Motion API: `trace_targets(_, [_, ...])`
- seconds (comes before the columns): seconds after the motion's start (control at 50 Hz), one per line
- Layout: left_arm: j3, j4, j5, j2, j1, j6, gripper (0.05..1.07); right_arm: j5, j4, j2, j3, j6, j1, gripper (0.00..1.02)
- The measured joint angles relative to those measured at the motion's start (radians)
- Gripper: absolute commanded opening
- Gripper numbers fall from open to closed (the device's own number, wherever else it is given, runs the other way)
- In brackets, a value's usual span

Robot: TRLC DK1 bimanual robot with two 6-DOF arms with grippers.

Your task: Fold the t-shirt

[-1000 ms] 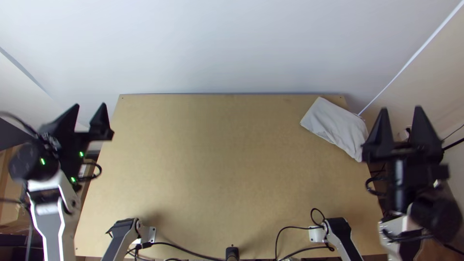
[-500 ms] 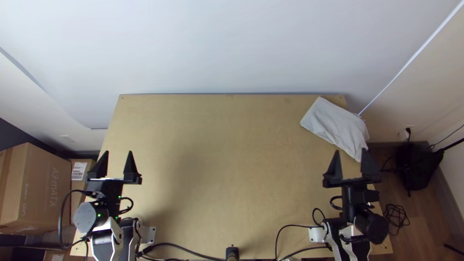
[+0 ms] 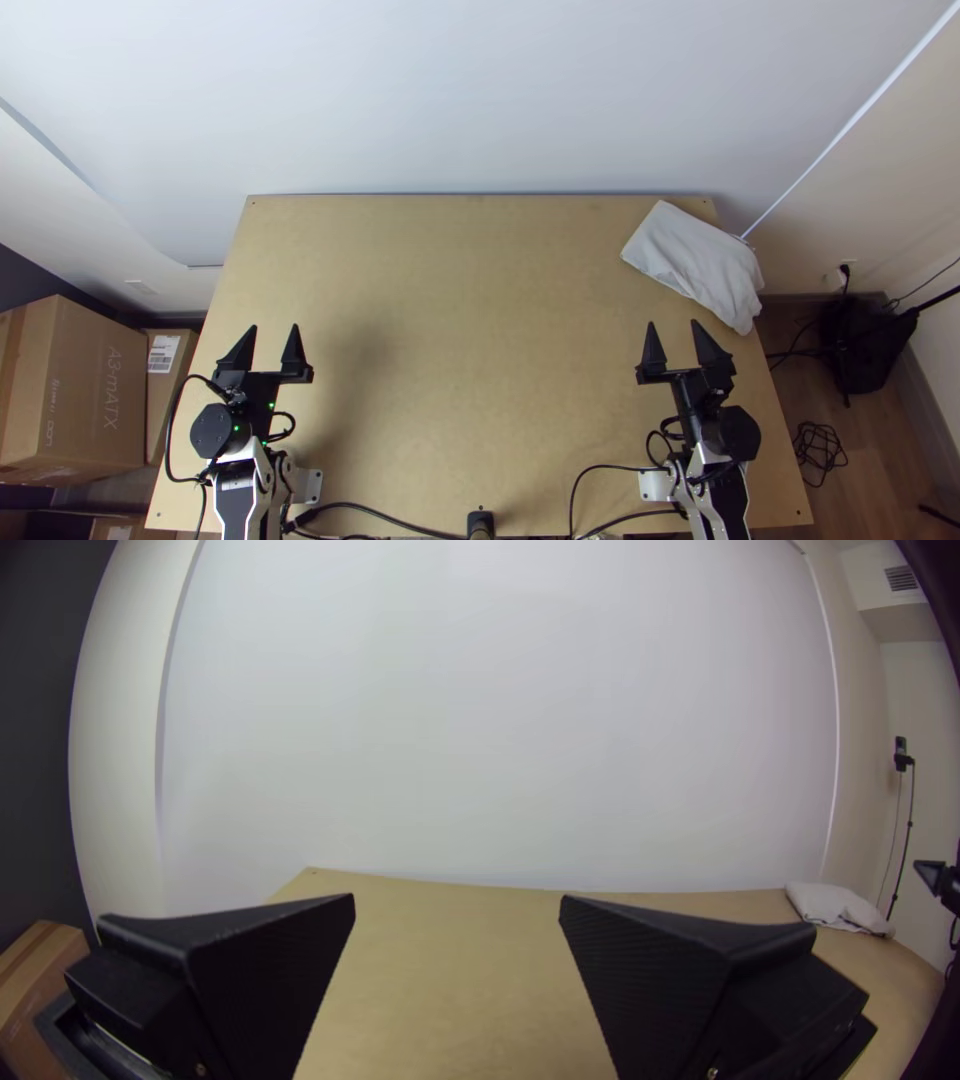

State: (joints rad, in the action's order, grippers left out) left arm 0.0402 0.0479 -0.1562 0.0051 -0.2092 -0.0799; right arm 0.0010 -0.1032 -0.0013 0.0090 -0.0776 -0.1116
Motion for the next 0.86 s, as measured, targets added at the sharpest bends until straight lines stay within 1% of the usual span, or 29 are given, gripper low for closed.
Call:
trace_targets(0.08, [0.000,-0.002,0.000,-0.002,0.029,-0.002,1.03,0.002,0.092,0.000,0.000,0.000,0.019,0.99])
trace_targets(0.1, [0.000,-0.002,0.001,-0.002,0.034,-0.002,1.03,0.003,0.096,0.003,0.000,0.000,0.024,0.99])
trace_targets(0.86, [0.000,-0.004,0.008,-0.002,0.039,-0.002,1.03,0.003,0.098,0.002,0.001,0.000,0.031,0.99])
